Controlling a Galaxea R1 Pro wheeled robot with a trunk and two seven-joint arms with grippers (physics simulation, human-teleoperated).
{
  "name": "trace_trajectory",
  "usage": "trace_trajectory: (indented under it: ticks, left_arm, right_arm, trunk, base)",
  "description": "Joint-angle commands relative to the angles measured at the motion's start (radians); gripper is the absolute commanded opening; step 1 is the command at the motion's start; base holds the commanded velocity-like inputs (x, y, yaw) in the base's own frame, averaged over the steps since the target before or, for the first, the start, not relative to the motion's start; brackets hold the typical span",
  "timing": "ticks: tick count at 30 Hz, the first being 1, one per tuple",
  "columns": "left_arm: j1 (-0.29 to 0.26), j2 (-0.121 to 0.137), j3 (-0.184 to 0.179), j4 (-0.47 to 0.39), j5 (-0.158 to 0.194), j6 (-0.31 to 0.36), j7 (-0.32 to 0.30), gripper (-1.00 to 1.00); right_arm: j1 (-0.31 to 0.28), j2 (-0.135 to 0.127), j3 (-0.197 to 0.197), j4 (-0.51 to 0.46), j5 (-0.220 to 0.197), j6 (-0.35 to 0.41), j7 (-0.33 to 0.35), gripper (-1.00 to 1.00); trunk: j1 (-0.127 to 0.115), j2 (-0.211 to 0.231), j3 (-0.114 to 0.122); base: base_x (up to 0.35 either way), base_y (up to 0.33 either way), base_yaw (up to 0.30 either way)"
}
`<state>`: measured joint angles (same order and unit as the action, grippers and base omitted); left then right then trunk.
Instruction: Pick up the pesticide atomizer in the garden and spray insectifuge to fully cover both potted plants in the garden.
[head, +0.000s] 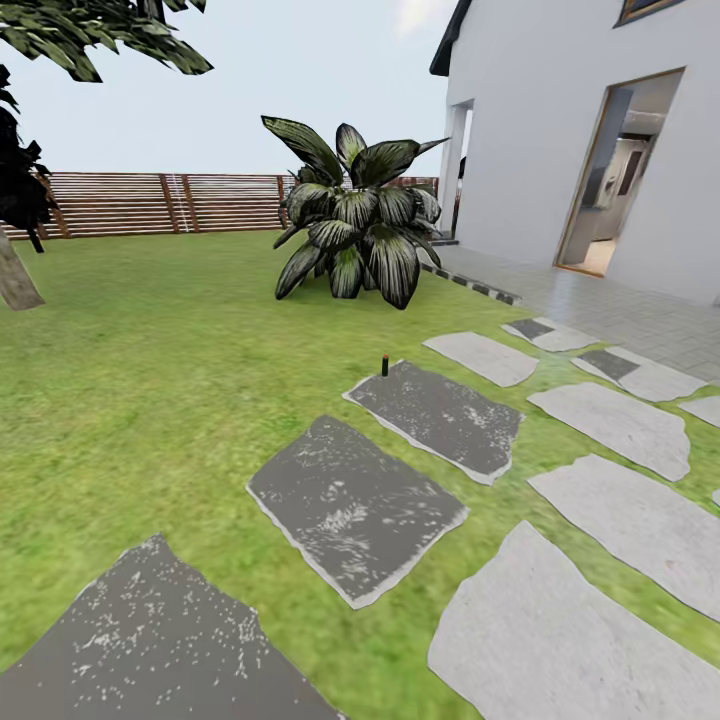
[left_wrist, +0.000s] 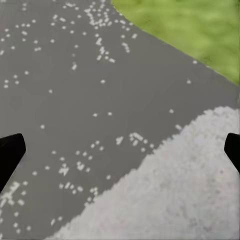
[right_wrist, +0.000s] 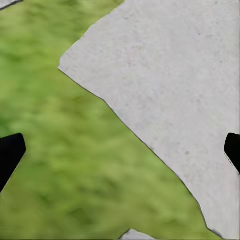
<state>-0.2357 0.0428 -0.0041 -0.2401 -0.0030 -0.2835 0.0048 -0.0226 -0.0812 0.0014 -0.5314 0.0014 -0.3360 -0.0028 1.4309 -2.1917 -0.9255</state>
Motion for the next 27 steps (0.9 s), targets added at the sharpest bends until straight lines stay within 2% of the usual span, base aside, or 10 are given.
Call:
trace_trajectory:
  ticks: [1, 27]
  left_arm:
    - [-0.001, 0.000, 0.000, 0.001, -0.001, -0.003, 0.000, 1.00]
    - [-0.001, 0.000, -0.001, 0.001, -0.002, -0.003, 0.000, 1.00]
  right_arm:
    - [0.000, 0.000, 0.000, 0.001, 0.000, -0.003, 0.000, 1.00]
    - [0.000, 0.001, 0.000, 0.001, 0.002, -0.003, 0.000, 1.00]
  trunk:
    - [0.000, 0.000, -0.001]
    - [0.000, 0.000, -0.001]
  base:
    - [0.339, 0.000, 0.000]
    - [0.339, 0.000, 0.000]
